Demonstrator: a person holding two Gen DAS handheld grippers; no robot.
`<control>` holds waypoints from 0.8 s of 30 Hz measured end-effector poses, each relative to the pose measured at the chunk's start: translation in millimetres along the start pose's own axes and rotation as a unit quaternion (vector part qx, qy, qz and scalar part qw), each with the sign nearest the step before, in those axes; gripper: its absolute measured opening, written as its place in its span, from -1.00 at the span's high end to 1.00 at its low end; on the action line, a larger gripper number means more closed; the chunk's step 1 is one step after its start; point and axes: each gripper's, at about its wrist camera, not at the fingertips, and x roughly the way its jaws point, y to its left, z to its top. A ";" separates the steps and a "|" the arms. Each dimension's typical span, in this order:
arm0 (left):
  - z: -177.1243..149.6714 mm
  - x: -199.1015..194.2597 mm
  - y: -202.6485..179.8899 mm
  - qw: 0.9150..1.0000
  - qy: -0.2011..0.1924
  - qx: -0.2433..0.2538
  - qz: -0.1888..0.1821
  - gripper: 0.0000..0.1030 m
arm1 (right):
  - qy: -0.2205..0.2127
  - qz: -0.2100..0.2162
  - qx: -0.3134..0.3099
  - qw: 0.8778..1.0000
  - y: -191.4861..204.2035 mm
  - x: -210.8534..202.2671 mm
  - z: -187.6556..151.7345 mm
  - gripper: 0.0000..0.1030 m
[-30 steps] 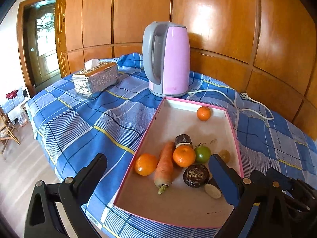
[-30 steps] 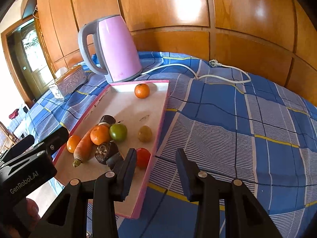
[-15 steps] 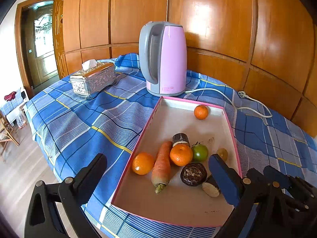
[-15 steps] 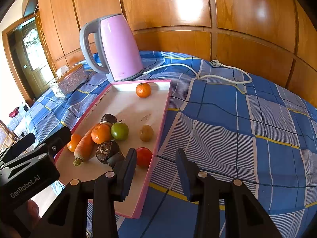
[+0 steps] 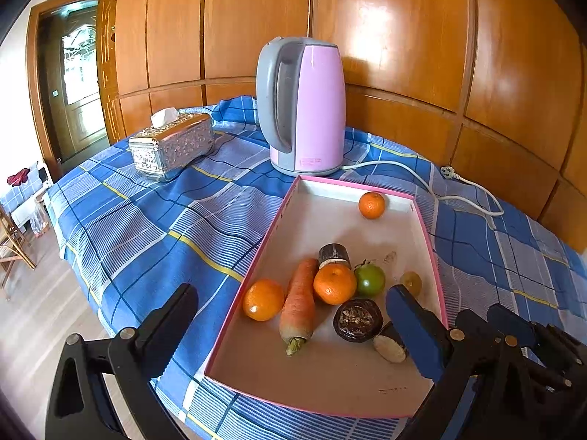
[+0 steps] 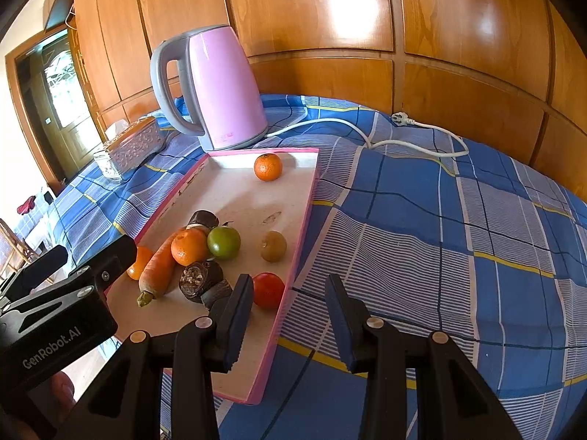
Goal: Organize fruits
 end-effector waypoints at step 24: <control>-3.3 -0.6 -1.8 1.000 0.000 0.003 0.001 -0.99 | 0.000 0.001 -0.002 1.000 1.6 0.2 -0.8 0.20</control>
